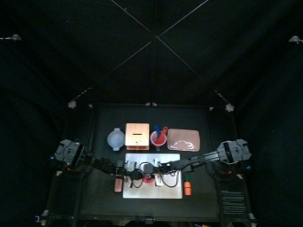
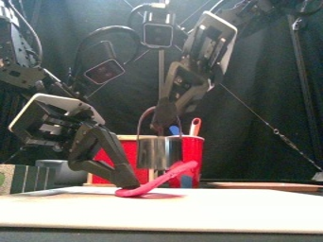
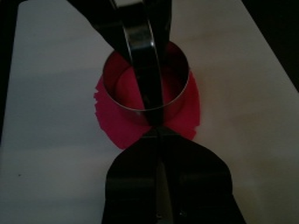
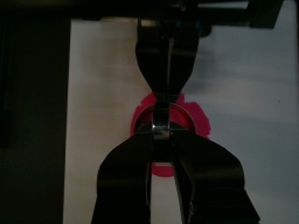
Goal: Get the cutter from the drawer then cut the dough then place the extra dough in the bowl
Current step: Place the extra dough in the bowl
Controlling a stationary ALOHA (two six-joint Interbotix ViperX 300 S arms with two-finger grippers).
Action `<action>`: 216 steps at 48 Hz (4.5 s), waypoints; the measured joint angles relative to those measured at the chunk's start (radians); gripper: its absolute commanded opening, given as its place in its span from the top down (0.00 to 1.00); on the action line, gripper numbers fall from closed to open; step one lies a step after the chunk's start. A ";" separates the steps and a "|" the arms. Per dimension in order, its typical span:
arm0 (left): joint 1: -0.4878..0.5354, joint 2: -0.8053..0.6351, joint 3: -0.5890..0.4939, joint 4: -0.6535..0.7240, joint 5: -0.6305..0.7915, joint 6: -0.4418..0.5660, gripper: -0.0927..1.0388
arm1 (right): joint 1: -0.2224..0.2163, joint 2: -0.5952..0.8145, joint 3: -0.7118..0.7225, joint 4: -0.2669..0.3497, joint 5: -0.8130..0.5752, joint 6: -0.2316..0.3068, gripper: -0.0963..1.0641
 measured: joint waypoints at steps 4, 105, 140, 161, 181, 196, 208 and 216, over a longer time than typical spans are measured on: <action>-0.002 0.002 0.000 -0.002 0.000 0.000 0.54 | -0.005 -0.029 0.003 -0.014 0.000 0.002 0.48; 0.141 -0.103 -0.054 -0.020 0.270 0.029 0.08 | -0.040 -0.295 0.380 0.023 -0.153 0.012 0.21; 0.146 -0.038 -0.129 0.032 0.373 0.025 0.29 | -0.040 -0.295 0.394 0.041 -0.176 0.012 0.21; 0.147 -0.037 -0.140 0.060 0.410 0.028 0.46 | -0.041 -0.291 0.394 0.046 -0.181 0.012 0.21; 0.140 -0.256 -0.149 0.092 0.426 0.031 0.46 | -0.043 -0.291 0.391 0.041 -0.181 0.012 0.21; 0.218 -0.520 -0.040 0.135 0.446 0.029 0.46 | -0.048 -0.291 0.391 0.043 -0.181 0.012 0.21; 0.344 -0.808 0.086 0.183 0.497 0.029 0.46 | -0.048 -0.291 0.391 0.038 -0.181 0.011 0.21; 0.456 -1.012 0.170 0.196 0.568 0.029 0.46 | -0.048 -0.291 0.391 0.025 -0.181 0.011 0.21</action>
